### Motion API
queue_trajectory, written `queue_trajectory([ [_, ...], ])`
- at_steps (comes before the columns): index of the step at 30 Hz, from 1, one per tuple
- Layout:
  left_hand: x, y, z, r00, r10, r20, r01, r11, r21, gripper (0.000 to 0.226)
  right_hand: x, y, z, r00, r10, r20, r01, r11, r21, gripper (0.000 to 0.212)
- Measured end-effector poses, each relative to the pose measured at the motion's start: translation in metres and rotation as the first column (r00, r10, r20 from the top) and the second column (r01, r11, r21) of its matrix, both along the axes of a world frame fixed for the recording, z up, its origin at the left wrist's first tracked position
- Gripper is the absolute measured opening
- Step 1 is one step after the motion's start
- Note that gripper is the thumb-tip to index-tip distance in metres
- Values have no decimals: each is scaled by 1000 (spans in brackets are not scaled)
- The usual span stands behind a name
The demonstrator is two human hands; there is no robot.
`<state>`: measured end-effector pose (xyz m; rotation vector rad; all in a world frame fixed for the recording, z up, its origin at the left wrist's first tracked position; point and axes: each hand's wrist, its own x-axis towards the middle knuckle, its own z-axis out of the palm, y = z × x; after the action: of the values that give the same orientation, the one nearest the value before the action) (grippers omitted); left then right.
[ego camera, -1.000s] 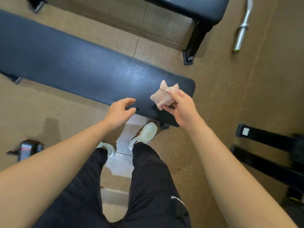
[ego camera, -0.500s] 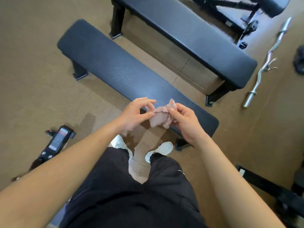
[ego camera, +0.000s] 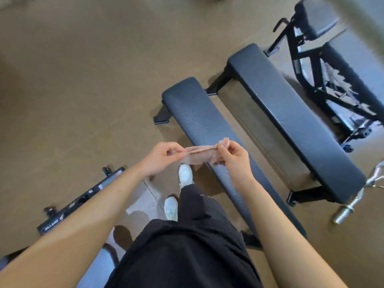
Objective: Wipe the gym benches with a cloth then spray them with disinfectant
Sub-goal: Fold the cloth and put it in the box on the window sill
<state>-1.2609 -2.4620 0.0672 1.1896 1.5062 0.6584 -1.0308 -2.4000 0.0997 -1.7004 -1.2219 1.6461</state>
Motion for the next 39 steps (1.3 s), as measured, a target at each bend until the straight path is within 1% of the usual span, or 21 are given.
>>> queue_trajectory([
  [3, -44, 15, 2, 998, 57, -15, -58, 996, -65, 11, -46, 44, -7, 999, 24, -21, -24, 1000, 9, 25],
  [7, -101, 60, -1, 992, 106, -66, -115, 984, -137, 5, -109, 114, -26, 997, 45, -68, -46, 999, -7, 13],
  [9, -129, 90, 3, 983, 153, -101, -167, 974, -154, 5, -141, 152, -35, 990, 83, -110, -85, 996, -21, 16],
  [13, -182, 150, 14, 935, 336, -117, -351, 924, -152, 6, -197, 222, -33, 977, 134, -167, -141, 990, -29, 16],
  [17, -228, 211, 23, 867, 495, -55, -497, 854, -156, 8, -247, 288, -27, 968, 134, -212, -140, 990, -16, 11],
  [21, -272, 278, 31, 799, 600, 53, -588, 796, -144, 9, -293, 347, -21, 987, 75, -145, -82, 996, -39, 5],
  [23, -297, 318, 29, 777, 616, 129, -598, 787, -151, 8, -318, 377, -23, 990, 55, -128, -61, 997, -40, 8],
  [25, -326, 360, 23, 773, 603, 199, -578, 798, -170, 9, -342, 408, -33, 998, -13, -63, 11, 999, -31, 10],
  [28, -376, 421, 5, 833, 507, 220, -482, 861, -160, 10, -378, 450, -42, 990, -124, 64, 125, 992, -13, 8],
  [31, -429, 479, -11, 908, 396, 139, -376, 914, -148, 8, -416, 482, -39, 969, -200, 144, 202, 979, 0, 12],
  [33, -461, 518, -16, 942, 327, 74, -316, 939, -137, 5, -441, 501, -33, 956, -233, 177, 238, 971, -5, 13],
  [36, -496, 588, -16, 968, 246, 48, -239, 964, -119, 2, -471, 535, -21, 941, -266, 209, 270, 963, 11, 13],
  [39, -510, 662, -12, 989, 144, 39, -140, 986, -92, 2, -485, 575, -11, 907, -368, 203, 373, 928, 15, 8],
])
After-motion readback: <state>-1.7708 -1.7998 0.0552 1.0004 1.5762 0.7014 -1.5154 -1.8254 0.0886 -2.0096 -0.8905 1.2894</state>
